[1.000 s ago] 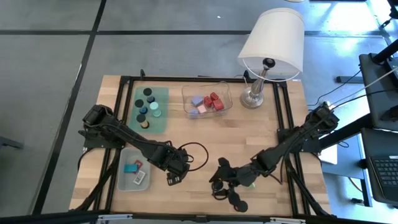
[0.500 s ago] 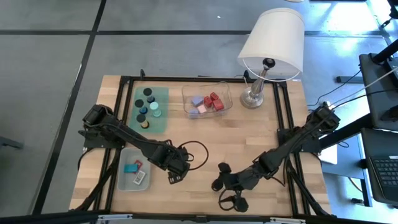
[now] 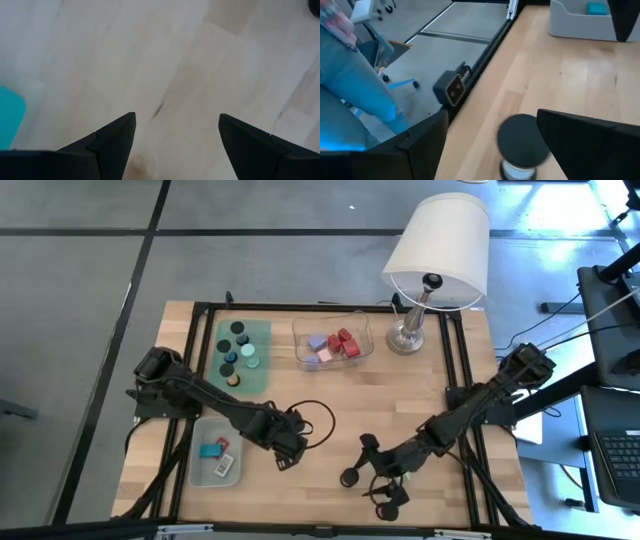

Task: Pick & Place Office items
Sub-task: Put the white hourglass into the green bin

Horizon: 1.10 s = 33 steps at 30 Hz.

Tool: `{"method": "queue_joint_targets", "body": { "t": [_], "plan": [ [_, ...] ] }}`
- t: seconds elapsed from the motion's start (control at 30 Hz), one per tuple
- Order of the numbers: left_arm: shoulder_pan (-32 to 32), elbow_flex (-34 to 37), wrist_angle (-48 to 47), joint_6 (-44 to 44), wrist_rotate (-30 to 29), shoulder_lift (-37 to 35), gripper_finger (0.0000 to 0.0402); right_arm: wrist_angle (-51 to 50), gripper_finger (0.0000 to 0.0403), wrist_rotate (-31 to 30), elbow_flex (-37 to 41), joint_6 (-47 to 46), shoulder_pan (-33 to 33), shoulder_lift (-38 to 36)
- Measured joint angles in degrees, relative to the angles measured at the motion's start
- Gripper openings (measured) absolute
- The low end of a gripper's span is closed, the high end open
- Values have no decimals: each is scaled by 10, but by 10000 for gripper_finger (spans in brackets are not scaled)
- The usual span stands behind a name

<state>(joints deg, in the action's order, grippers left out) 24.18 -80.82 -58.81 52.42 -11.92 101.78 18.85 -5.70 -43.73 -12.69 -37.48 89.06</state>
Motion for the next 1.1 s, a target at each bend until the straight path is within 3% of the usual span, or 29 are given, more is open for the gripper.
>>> {"method": "queue_joint_targets", "body": {
  "t": [0.33, 1.1],
  "plan": [
    [-19, 0, 0, 8, -10, 0, 283, 10, 309, 13, 17, 56, 30, 2],
    [-19, 0, 1, -37, -40, 0, 283, 41, 309, 35, 17, 44, 47, 74]
  ]
}}
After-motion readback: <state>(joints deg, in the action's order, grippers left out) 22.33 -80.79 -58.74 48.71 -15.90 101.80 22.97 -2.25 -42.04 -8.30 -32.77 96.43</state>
